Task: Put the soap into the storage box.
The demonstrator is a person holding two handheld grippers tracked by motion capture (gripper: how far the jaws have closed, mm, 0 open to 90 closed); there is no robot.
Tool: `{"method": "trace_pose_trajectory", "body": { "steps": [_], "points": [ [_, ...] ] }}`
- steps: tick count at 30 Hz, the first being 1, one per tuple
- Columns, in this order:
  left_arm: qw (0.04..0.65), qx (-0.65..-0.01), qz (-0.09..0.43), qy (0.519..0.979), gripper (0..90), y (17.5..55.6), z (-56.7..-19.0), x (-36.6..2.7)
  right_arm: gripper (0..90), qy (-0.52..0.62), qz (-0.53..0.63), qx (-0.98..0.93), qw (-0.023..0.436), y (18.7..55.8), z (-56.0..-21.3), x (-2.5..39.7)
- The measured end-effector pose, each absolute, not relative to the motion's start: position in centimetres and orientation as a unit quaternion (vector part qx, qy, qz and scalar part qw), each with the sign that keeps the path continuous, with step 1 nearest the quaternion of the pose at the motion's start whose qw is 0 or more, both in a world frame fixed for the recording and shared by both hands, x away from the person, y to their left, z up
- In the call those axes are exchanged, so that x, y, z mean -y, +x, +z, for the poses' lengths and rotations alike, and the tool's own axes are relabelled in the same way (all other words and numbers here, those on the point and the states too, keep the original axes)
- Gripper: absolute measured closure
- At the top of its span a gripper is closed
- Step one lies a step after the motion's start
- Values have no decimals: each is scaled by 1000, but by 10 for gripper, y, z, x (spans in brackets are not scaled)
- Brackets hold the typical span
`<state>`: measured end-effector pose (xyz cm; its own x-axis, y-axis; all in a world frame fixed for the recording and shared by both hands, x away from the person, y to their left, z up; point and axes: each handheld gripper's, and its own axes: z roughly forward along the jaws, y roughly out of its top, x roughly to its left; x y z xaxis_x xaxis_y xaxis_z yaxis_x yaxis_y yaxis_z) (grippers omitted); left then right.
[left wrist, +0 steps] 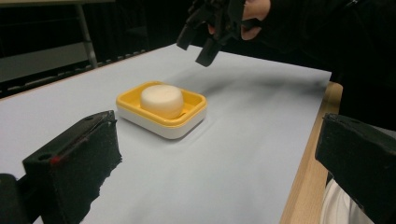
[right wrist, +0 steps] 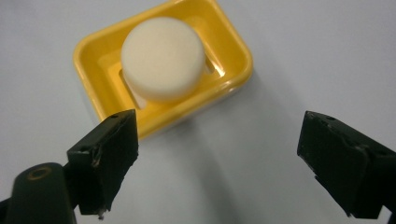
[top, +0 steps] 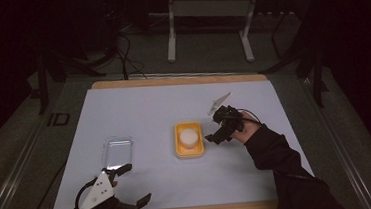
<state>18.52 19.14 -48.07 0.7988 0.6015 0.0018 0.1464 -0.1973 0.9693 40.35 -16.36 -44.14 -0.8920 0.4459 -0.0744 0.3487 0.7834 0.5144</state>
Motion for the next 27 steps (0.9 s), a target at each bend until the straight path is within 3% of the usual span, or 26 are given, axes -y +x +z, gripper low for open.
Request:
{"method": "trace_pose_trajectory", "body": {
  "steps": [15,27],
  "points": [
    [582,-250,195,749,1,185,-481,-191,114,261,291,-918,69,381,-455,190],
    [580,-250,195,750,1,186,-481,-191,117,283,288,-911,88,359,-459,214]
  ]
}}
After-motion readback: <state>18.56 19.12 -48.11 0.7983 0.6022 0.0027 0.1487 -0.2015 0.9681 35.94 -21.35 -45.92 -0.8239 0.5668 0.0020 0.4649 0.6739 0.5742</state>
